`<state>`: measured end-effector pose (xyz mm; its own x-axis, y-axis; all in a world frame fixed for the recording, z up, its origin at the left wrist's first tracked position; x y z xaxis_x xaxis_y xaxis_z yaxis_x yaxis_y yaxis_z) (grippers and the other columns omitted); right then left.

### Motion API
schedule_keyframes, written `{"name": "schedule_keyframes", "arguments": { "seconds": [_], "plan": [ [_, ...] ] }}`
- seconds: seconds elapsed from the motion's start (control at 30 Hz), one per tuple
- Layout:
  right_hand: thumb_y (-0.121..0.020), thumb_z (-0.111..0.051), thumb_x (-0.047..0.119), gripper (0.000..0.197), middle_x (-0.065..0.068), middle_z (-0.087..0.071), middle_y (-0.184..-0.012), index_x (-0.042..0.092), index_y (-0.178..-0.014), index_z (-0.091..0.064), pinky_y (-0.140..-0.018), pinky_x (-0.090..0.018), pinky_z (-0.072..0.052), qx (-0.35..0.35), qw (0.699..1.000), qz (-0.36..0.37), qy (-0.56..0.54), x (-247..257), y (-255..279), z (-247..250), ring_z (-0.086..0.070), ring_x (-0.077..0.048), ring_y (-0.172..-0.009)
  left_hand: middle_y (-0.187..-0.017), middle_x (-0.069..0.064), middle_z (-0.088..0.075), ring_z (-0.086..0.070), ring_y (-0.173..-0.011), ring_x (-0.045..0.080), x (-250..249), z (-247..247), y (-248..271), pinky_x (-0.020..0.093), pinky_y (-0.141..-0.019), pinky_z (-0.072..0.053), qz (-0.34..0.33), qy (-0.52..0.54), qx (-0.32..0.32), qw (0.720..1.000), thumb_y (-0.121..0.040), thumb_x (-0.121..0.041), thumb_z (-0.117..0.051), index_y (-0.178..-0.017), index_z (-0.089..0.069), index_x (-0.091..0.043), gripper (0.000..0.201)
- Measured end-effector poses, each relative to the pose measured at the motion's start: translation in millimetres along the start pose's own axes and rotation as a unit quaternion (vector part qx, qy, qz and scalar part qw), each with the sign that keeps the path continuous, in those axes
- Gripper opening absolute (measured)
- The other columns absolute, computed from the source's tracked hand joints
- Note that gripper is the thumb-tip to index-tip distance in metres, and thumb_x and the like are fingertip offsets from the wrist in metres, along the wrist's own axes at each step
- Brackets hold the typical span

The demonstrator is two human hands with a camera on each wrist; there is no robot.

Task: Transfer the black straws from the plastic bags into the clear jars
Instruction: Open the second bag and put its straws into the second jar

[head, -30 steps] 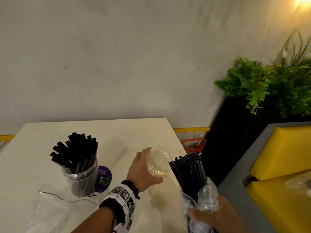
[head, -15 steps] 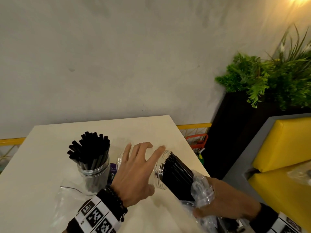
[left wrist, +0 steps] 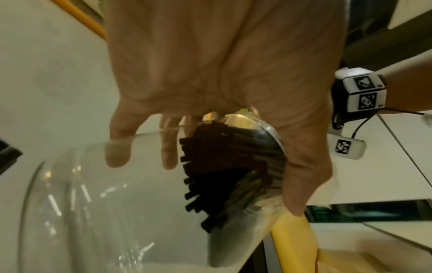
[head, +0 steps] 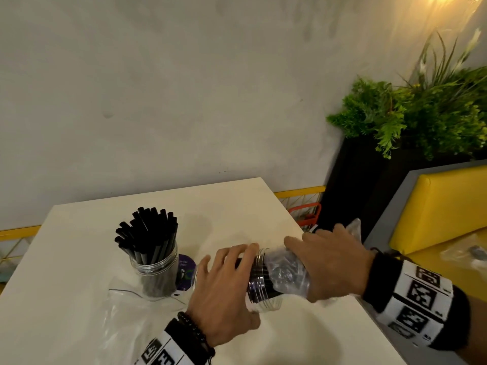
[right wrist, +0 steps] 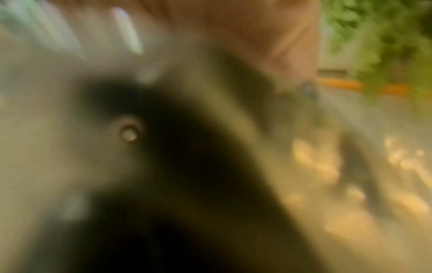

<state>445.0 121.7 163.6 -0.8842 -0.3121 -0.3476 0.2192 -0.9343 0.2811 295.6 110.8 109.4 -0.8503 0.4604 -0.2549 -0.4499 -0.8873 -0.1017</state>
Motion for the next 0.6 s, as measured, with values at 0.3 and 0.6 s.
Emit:
{"name": "schedule_keyframes", "arguments": {
  "seconds": [0.3,0.6],
  "plan": [
    [-0.099,-0.043,0.017,0.040,-0.026,-0.032,-0.145,0.012,-0.138,-0.036,-0.089,-0.070,0.032,-0.123,0.960,0.117,0.221,88.9,27.6,75.6,-0.015,-0.050,-0.143,-0.117,-0.029,-0.053,-0.061,-0.103,-0.006,7.1,-17.6,6.4,0.008,-0.076,-0.050,0.013,0.391,-0.099,0.915,-0.050,-0.026,-0.095,-0.116,-0.036,-0.054,0.092],
    [-0.061,-0.034,0.095,0.101,0.009,-0.027,-0.152,0.043,-0.145,-0.017,-0.116,-0.057,-0.021,-0.218,0.968,0.026,-0.119,13.2,42.0,120.8,-0.026,-0.019,-0.143,-0.098,-0.008,-0.068,-0.069,-0.071,0.012,16.5,-6.6,18.5,0.030,-0.059,-0.059,0.042,0.444,-0.096,0.890,-0.057,-0.024,-0.090,-0.112,-0.042,-0.049,0.077]
  ]
}}
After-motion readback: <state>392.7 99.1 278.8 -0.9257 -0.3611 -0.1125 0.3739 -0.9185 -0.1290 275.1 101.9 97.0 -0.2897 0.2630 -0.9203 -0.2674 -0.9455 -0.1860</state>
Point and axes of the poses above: each hand's wrist, its own y-axis away from the middle knuckle, its own z-axis out of the back of the hand, x = y × z, the point moved 7 cm from there along -y, towards the middle knuckle
